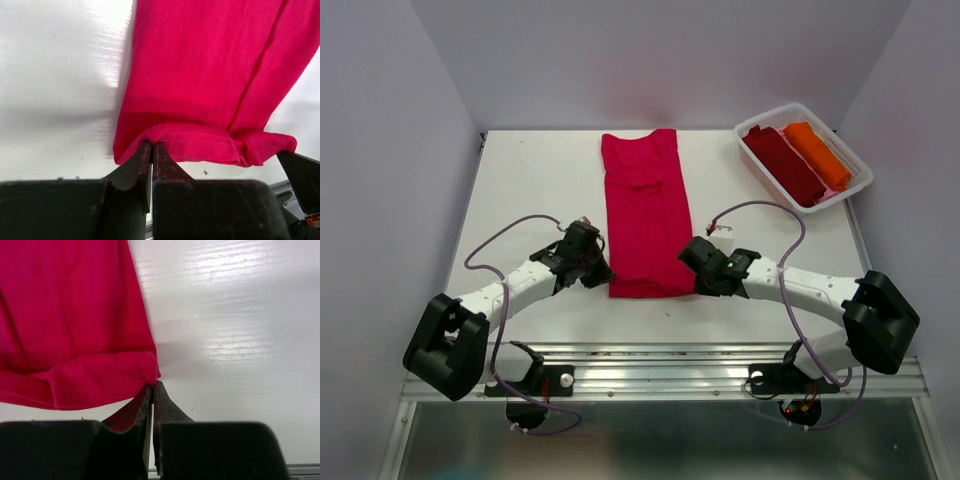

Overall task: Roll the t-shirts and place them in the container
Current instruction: Roll the T-shirt to the center of the board.

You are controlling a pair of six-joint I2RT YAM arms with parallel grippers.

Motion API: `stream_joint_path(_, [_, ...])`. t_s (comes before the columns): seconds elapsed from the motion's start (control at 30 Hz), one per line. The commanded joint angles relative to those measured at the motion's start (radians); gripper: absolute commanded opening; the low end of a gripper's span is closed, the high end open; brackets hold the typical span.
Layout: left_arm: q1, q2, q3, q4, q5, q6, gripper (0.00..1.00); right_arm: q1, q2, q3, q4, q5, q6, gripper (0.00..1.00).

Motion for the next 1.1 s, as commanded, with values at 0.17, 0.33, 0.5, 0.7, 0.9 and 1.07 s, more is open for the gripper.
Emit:
stream_joint_path(0.17, [0.010,0.023,0.071,0.024,-0.080,0.026,0.16,-0.043,0.042,0.093,0.092,0.067,-0.067,0.33])
stream_joint_path(0.33, [0.010,0.013,0.114,-0.030,-0.158,0.037,0.77,-0.043,0.009,0.095,0.092,0.090,-0.072,0.59])
stream_joint_path(0.5, [0.007,-0.078,0.141,-0.081,-0.249,0.049,0.77,-0.043,-0.101,0.050,0.092,0.084,-0.064,0.64])
stream_joint_path(0.7, [-0.043,-0.153,0.093,-0.099,-0.266,0.058,0.41,-0.043,-0.172,-0.040,0.080,0.023,-0.043,0.54])
stream_joint_path(0.9, [-0.097,-0.116,0.023,-0.001,-0.166,0.046,0.00,-0.043,-0.162,-0.085,0.114,0.003,-0.013,0.23])
stream_joint_path(1.07, [-0.105,-0.070,0.025,0.062,-0.125,0.066,0.00,-0.043,-0.149,-0.065,0.128,0.011,-0.019,0.17])
